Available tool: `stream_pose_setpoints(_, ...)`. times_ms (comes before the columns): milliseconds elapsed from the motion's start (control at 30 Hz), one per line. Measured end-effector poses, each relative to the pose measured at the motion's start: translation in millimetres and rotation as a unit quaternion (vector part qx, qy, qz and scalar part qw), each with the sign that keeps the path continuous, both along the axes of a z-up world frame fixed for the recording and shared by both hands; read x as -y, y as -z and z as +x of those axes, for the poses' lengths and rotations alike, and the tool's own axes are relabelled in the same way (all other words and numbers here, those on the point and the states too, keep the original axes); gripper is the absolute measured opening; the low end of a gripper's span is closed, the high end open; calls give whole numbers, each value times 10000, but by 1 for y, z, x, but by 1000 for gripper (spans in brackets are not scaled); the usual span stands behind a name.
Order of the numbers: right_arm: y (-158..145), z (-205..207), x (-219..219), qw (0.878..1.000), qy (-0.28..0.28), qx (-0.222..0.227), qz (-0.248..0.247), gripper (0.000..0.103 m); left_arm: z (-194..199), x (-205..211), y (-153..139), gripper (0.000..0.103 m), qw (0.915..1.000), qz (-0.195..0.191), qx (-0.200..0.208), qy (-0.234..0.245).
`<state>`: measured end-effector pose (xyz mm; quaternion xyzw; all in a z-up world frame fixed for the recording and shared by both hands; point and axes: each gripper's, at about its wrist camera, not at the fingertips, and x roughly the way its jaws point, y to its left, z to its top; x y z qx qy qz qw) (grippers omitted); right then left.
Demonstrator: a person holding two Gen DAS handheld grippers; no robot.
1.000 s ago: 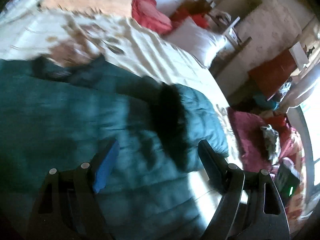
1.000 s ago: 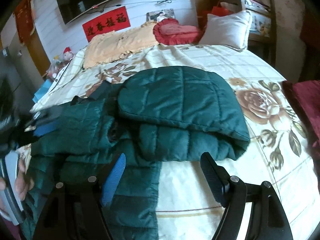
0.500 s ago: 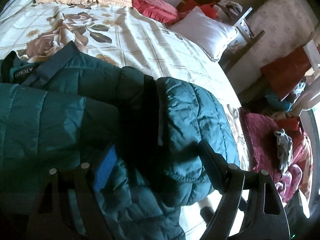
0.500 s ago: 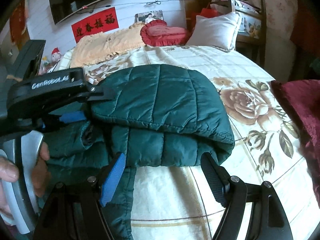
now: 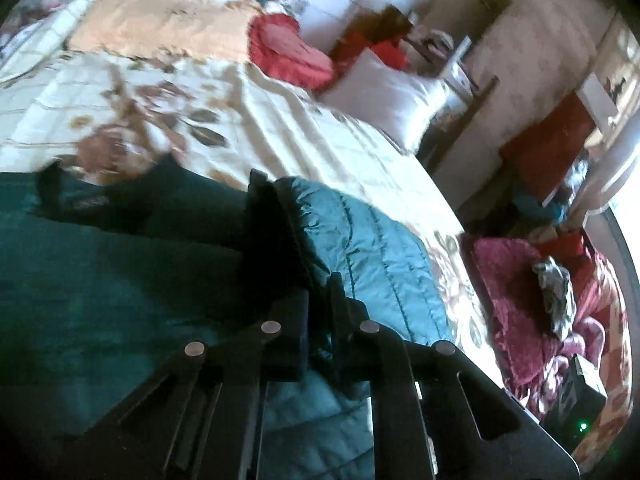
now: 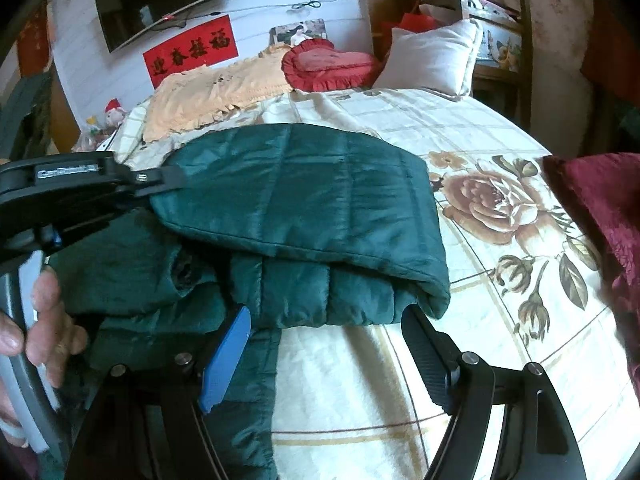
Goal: Fold large clothes
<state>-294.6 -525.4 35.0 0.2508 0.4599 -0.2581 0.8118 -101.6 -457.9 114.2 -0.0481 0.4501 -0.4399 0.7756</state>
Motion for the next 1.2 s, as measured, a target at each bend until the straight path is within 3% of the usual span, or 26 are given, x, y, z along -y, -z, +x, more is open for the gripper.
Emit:
stream_pose_setpoints(367, -21, 21, -24, 9995, -266, 178, 59, 80, 21, -100, -41, 7, 9972, -233, 427, -560)
stream_pose_setpoints(567, -19, 31, -30, 9990, -377, 146, 164, 80, 39, -158, -48, 7, 9940, -329, 434, -953)
stream_pose_setpoints(900, -12, 46, -40, 9976, -539, 142, 419, 80, 69, -245, -14, 7, 9849, 25, 251, -1711)
stream_pose_setpoints(1100, -6, 58, -47, 9964, -720, 59, 448, 80, 75, -264, 10, 7, 9821, 152, 37, -1876)
stream_pose_setpoints(1200, 1, 64, -46, 9966, -667, -2, 489, 81, 72, -263, 14, 7, 9822, 280, 152, -1851)
